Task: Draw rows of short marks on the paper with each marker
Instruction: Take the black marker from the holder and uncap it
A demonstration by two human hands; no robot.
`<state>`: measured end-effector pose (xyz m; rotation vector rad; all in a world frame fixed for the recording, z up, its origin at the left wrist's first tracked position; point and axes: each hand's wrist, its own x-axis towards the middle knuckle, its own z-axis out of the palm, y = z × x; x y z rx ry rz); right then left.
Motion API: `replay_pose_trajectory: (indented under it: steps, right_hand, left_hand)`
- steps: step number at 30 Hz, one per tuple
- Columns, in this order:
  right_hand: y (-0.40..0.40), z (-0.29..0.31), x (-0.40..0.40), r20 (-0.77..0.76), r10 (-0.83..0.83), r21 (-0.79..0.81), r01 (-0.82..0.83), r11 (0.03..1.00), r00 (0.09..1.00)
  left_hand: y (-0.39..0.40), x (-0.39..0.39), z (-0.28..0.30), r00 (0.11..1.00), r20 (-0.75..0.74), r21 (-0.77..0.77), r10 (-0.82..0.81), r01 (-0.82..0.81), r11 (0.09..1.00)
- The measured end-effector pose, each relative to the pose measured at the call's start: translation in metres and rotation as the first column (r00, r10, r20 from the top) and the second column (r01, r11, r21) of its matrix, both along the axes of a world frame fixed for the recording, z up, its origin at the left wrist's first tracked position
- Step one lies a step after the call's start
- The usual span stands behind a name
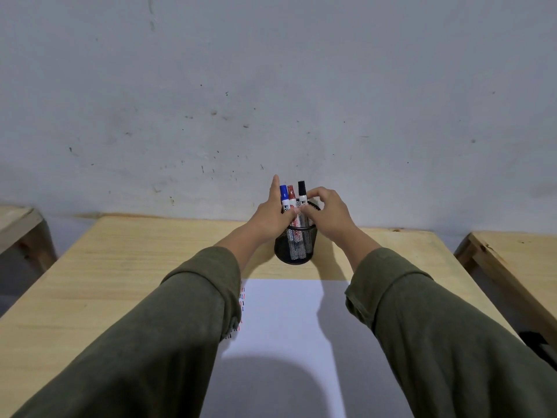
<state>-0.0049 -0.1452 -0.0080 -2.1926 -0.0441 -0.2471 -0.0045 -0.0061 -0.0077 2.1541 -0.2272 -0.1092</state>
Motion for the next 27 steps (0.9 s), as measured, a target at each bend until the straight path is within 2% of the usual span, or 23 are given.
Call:
replay_pose_trajectory:
  steps: [5,9,12,14,17,20,27]
  right_hand:
    - [-0.002,0.001,0.005,-0.041,-0.039,0.17,0.045,0.984,0.998]
    - [-0.002,0.015,0.005,0.026,-0.055,0.254,0.046,0.966,0.998]
    - [-0.002,0.034,0.001,0.092,-0.053,0.358,0.017,0.934,0.994]
    - [0.0,0.049,-0.003,0.15,-0.063,0.402,-0.003,0.915,0.987]
    - [0.004,0.067,-0.011,0.201,-0.063,0.405,-0.024,0.914,0.978]
    - [0.011,0.076,-0.023,0.207,-0.007,0.36,-0.069,0.931,0.978]
    - [0.027,0.083,-0.066,0.165,0.113,0.291,-0.158,0.944,0.98]
  left_hand:
    - [0.0,0.003,0.0,1.0,-0.009,0.017,0.015,-0.015,1.0]
    - [0.0,0.002,0.002,1.0,0.009,0.055,0.022,-0.022,0.998]
    - [0.001,-0.001,0.013,0.992,0.107,0.05,0.073,-0.078,0.996]
    - [0.003,-0.003,0.026,0.967,0.211,-0.025,0.144,-0.142,0.99]
    - [0.005,-0.011,0.053,0.906,0.364,-0.149,0.215,-0.171,0.974]
    - [0.006,-0.023,0.079,0.879,0.435,-0.191,0.194,-0.121,0.974]
    - [0.017,-0.054,0.096,0.902,0.372,-0.304,0.218,-0.103,0.947]
